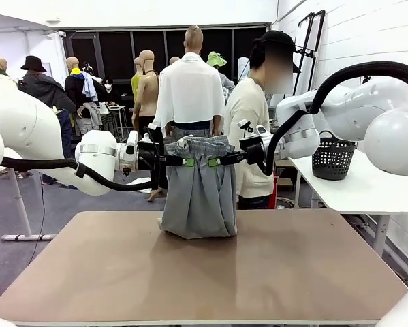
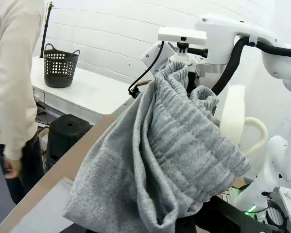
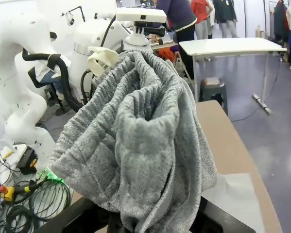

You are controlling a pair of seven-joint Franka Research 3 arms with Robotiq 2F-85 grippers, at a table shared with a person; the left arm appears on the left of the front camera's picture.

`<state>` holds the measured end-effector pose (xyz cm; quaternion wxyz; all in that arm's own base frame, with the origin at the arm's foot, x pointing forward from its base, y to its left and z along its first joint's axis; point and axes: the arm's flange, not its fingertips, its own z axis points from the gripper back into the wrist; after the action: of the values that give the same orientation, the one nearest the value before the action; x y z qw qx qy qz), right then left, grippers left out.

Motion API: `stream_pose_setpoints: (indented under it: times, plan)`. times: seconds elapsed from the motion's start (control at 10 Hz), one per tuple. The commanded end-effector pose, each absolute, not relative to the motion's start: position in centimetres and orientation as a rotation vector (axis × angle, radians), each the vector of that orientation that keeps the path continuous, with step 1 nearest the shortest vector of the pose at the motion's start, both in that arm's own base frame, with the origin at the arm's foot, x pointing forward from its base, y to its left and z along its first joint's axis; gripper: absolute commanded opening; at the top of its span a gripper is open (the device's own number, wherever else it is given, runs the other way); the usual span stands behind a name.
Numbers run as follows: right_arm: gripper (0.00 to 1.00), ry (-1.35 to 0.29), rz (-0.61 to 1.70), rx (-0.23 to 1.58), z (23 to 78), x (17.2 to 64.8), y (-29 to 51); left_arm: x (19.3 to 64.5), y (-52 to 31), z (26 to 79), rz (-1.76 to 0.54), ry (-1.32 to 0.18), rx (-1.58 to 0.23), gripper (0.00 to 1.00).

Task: Fold the training pants.
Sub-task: Fold the Training pants in half.

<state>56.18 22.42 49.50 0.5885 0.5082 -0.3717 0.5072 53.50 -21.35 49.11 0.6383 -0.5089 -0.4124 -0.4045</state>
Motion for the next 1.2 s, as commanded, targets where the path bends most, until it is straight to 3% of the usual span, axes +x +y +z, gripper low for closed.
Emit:
stream_pose_setpoints:
  times: [0.0, 0.4, 0.8, 1.1]
  plan:
    - [0.00, -0.872, 1.189, 1.173, 49.7, 56.6, 22.5, 53.9, -21.2, 49.6, -0.943, -0.944, -1.148, 0.00]
    - [0.00, -0.836, 1.136, 1.211, 48.8, 56.4, 22.4, 53.6, -21.3, 49.2, -0.927, -0.941, -1.159, 0.00]
    - [0.00, -0.770, 0.866, 1.352, 42.2, 56.0, 21.6, 53.5, -19.2, 41.4, -0.588, -0.825, -1.307, 0.00]
    - [0.00, -0.680, 0.714, 1.360, 36.8, 55.6, 21.1, 53.9, -18.0, 36.4, -0.407, -0.662, -1.336, 0.00]
